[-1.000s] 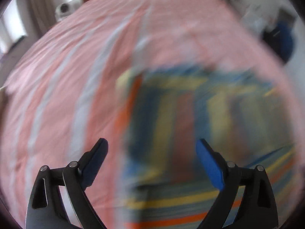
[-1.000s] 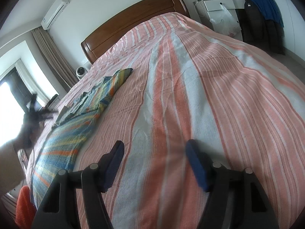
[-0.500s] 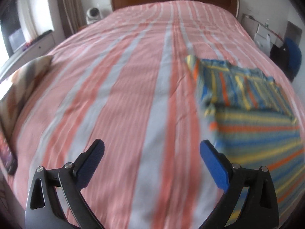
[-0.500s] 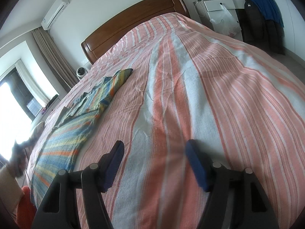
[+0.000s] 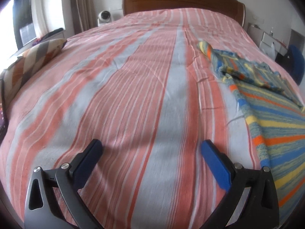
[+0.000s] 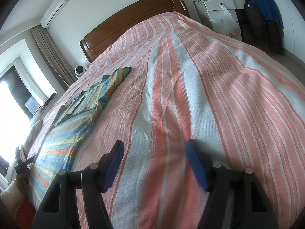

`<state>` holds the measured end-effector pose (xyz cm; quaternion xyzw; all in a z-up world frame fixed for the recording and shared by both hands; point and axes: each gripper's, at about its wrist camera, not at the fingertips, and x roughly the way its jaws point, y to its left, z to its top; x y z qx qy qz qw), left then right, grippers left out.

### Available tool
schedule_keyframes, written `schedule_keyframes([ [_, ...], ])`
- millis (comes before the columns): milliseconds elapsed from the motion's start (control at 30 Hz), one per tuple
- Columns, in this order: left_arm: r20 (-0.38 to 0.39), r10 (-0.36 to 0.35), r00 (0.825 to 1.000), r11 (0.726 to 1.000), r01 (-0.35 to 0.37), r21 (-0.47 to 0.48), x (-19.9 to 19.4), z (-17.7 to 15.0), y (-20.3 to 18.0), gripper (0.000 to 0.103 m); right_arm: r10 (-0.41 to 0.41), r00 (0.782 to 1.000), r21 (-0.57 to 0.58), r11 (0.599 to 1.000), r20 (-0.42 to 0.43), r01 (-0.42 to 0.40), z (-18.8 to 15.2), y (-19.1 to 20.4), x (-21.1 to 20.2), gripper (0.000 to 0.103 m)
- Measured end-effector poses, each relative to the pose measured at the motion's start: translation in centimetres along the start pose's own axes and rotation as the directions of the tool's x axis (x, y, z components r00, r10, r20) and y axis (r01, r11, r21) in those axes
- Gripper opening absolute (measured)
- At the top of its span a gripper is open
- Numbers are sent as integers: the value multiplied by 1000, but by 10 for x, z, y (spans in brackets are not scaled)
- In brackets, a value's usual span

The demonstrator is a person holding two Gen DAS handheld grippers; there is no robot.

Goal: Fold small clothes

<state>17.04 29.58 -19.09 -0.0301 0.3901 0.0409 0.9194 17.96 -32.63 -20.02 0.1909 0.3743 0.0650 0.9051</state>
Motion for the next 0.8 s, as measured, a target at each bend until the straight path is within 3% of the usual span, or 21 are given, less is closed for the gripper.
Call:
schedule_keyframes([
  [800,2,-2,1000,1000,2,-1,2,0,2,103,13,1000,9,1000,7,-13,-1,-2,-1,67],
])
